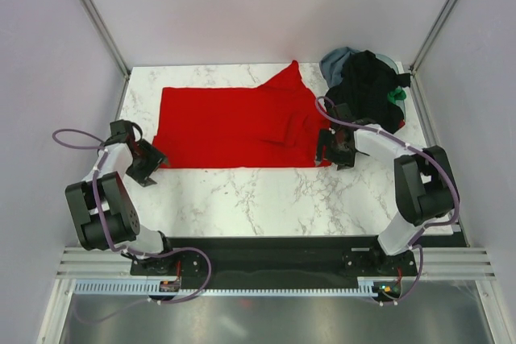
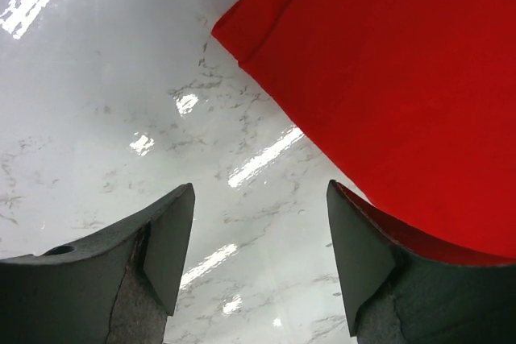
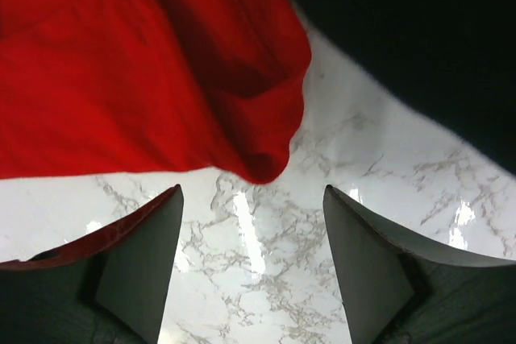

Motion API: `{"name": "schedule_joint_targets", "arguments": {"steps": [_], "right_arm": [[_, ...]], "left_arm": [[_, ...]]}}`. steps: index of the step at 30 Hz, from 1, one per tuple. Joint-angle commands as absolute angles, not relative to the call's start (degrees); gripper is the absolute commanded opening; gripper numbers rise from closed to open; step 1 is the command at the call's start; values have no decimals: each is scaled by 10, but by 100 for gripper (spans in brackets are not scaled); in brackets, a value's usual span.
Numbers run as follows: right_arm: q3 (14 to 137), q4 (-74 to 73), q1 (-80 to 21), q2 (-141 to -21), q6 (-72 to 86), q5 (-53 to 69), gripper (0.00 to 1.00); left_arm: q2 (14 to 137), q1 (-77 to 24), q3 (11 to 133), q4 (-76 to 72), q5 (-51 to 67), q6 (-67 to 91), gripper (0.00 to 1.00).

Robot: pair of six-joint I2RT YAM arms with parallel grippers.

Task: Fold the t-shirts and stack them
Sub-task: Fold the tshirt

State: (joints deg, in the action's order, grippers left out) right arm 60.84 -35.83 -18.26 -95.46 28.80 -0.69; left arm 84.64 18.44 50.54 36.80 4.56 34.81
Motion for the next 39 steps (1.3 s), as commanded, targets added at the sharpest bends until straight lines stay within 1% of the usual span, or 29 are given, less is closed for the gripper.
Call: {"name": "schedule_joint_targets", "arguments": {"steps": [1,4,6,8,10,11,13,14,16,17,19,20,22,23,24,26,27,29,30,31,33,34,35,37,38,39], "right_arm": [[608,-290,-167,-976,275,18,77],[606,-278,-166,-992,269,28,72],[601,-268,-166,-1001,269,35,69],[598,-263,-164,-1009,269,39,66],[593,-256,-164,-1014,267,43,57],[591,-256,-165,-1019,266,43,50],[590,-253,-165,-1023,266,44,42],[591,-254,-164,-1027,265,44,35],[596,-253,-164,-1031,265,47,27],[597,-255,-164,-1033,266,47,18],[604,-255,-165,-1034,268,50,12],[606,-256,-165,-1037,269,52,6],[622,-266,-165,-1041,268,54,0],[631,-272,-165,-1045,268,54,0],[655,-288,-164,-1047,265,54,0],[695,-312,-164,-1055,260,48,0],[750,-345,-160,-1061,252,48,0],[815,-386,-156,-1072,243,48,0],[873,-421,-154,-1071,240,51,0],[898,-435,-152,-1064,241,53,0],[928,-446,-152,-1011,242,48,0],[924,-447,-153,-986,253,37,0],[914,-456,-152,-942,255,25,0],[856,-463,-149,-906,257,20,0],[825,-462,-149,-880,261,26,0],[752,-455,-149,-869,263,39,0]], "left_arm": [[845,188,498,304,19,391,74],[846,188,490,291,2,409,73],[851,187,490,287,2,416,72],[860,188,488,275,-22,424,70],[869,187,487,255,-21,426,69],[886,187,489,250,-19,428,66],[905,187,496,247,-19,437,64],[926,186,502,242,-18,439,59],[947,186,511,238,-20,442,50],[967,187,515,235,-19,442,39],[986,185,530,235,-17,446,30],[990,183,534,236,-20,448,25],[995,180,551,233,-12,449,13],[998,179,561,233,-9,444,6],[1002,178,572,236,-3,439,3],[1004,178,620,255,18,425,2],[1004,178,638,274,26,418,2],[999,178,689,295,59,403,2],[991,179,704,328,64,400,2],[964,180,721,339,63,400,2],[909,191,717,348,62,401,2],[848,196,700,351,63,401,2],[819,203,687,351,69,400,2],[766,217,636,352,76,387,2],[729,222,615,353,76,381,2],[714,233,593,357,81,377,2]]}}
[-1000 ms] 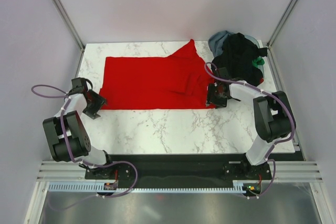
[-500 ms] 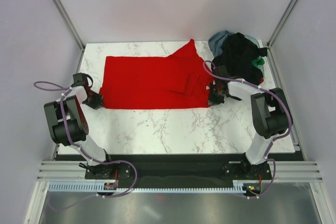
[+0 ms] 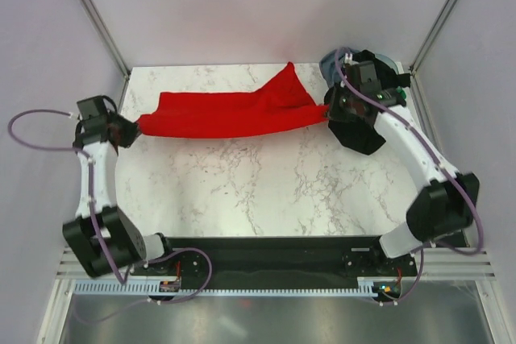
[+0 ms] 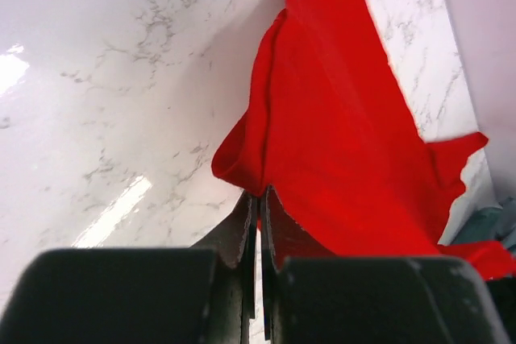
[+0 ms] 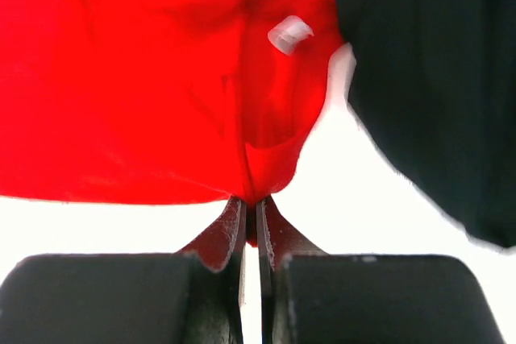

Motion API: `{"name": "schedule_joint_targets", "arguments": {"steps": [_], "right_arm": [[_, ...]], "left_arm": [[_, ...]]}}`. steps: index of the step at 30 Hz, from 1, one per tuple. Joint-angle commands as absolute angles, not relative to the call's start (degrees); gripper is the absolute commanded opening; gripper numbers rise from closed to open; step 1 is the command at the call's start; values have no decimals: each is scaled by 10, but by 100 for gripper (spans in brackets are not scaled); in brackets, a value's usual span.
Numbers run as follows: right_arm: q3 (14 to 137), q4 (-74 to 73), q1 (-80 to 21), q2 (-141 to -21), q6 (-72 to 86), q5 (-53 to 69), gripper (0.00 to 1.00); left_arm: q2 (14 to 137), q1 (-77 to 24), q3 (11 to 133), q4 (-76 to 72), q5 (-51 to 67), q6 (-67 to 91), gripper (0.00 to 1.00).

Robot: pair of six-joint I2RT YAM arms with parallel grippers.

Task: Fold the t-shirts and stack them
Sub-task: Fold the tshirt

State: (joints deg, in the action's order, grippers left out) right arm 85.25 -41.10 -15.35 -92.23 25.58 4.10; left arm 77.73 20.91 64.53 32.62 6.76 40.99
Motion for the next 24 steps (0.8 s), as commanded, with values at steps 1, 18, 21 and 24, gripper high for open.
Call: {"name": "schedule_joint_targets", "arguments": {"steps": [1,18,21,24], "right_arm": [[711,-441,-149,-859,271,67,0],[338,-369,-150,-638,379,155,20],[318,-378,-151,-607,388,163,36],[322,-399,-156,-571,395,167,56]], "left_arm": [[703,239,545,358,84,372,2],[588,304,411,417,140,436,11],[560,309,418,448,127,431,22],[518,310,424,467,127,431,56]]}}
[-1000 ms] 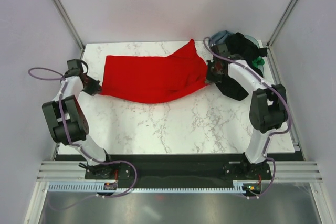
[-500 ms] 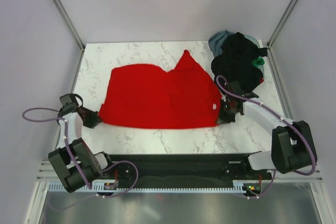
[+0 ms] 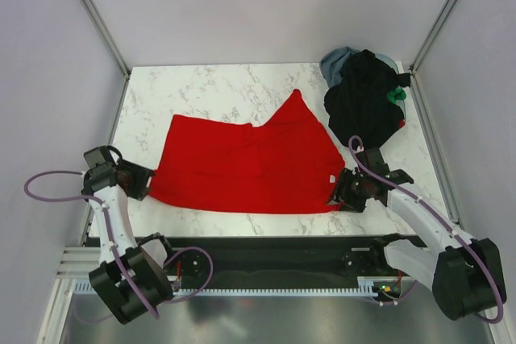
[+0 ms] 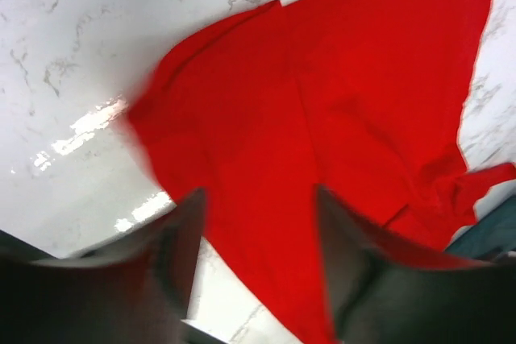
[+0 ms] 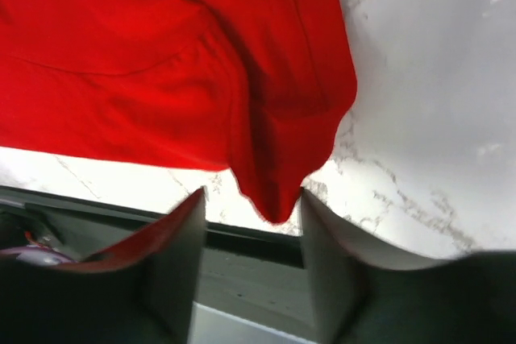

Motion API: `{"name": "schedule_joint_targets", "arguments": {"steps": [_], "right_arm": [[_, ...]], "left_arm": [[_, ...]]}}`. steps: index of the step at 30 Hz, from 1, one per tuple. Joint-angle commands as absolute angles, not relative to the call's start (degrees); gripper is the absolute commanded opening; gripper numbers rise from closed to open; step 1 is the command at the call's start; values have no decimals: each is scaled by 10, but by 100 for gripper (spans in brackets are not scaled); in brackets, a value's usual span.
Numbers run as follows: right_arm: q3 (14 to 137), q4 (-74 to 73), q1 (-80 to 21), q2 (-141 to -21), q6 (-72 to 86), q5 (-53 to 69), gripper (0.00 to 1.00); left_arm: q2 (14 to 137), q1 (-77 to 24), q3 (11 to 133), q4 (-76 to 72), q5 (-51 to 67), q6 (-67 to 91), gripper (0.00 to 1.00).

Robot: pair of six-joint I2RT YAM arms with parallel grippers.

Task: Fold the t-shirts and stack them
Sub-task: Fold the tshirt

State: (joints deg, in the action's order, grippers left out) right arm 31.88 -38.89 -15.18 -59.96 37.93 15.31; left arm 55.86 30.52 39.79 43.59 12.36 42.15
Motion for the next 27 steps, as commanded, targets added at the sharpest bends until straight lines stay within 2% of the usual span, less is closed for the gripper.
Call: {"name": "schedule_joint_targets", "arguments": {"steps": [1,5,9,14,17,22,23,27], "right_arm": [[330,-408,-161,-556,393,151,64],[445,-445,-191,-562,366,104,72],[575,-436,-200,-659,316,90,72],[783,-428,-200,-887,264,55,70],[985,-432,-199,-1032,236,27,69],[1206,-435,-199,-1268,194,-52,66],[1282,-441,-199,-1301,188,-60,66],[1413,-440,-200,-1423,162,-105,66]], "left_arm": [[509,310,426,469,130,427,71],[476,310,439,471,135,395,85],[483,309,461,470,145,325,86],[504,287,473,467,137,287,80],[501,260,462,455,134,294,79],[497,235,460,449,125,298,78],[499,232,459,449,126,296,78],[498,205,458,448,122,299,76]]}}
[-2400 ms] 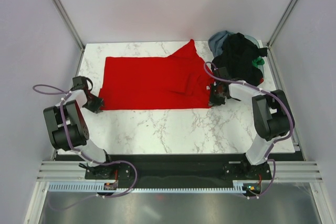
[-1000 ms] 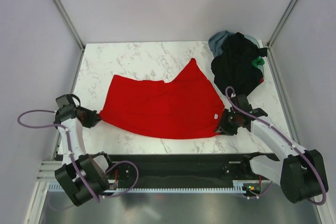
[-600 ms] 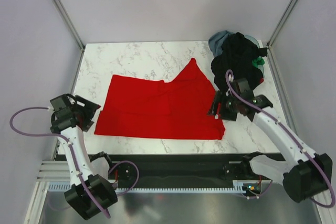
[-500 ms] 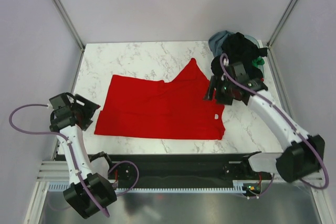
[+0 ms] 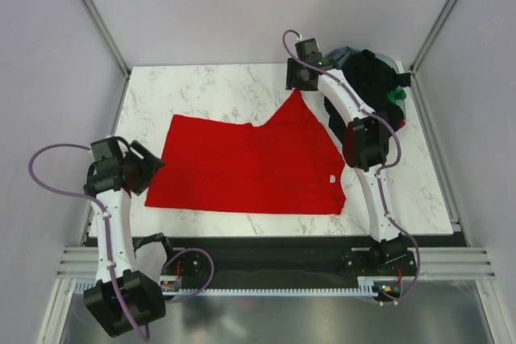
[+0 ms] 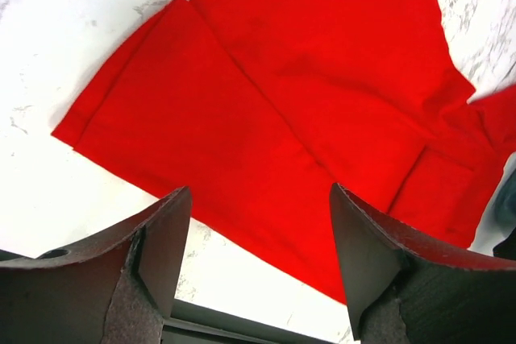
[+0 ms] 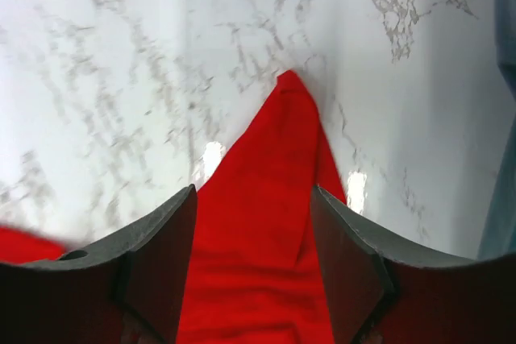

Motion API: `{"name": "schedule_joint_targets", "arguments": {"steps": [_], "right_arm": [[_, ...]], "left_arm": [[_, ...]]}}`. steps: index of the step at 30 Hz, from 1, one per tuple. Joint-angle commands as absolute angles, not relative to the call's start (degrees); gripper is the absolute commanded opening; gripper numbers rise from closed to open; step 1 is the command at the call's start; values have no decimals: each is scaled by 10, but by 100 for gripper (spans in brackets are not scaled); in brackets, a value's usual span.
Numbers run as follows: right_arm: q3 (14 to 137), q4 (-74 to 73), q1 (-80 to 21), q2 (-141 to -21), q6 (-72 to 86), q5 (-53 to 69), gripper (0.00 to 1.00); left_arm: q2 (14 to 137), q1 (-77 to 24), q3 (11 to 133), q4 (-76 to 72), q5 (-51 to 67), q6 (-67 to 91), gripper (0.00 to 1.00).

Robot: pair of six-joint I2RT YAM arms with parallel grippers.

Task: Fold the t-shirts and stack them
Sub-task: Fold the tshirt

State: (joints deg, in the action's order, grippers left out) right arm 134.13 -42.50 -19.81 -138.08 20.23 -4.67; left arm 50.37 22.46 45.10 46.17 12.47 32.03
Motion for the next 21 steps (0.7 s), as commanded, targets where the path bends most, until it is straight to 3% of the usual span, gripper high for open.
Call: {"name": "schedule_joint_targets", "arguments": {"steps": [1,6,14,17,20,21], "right_arm": [[1418,-417,-200,-1442,156,-120,66],[1380,-346,-198,-1463,127,-167,67],[1391,-285,-195,-1517,125,-154,68],[1382,-257,-195,-1527,133,-133,65],[1382,-245,-195,-1530,141,-127,44],[1381,-243,-194,-1528,142,-127,27]], "left_arm": [[498,195,458,448,122,297,76],[479,137,456,450,86,310,75],[475,132,454,452,79,313,74],[482,131,456,453,77,314,74],[490,131,456,452,65,317,75],[503,131,463,453,46,315,75]]}}
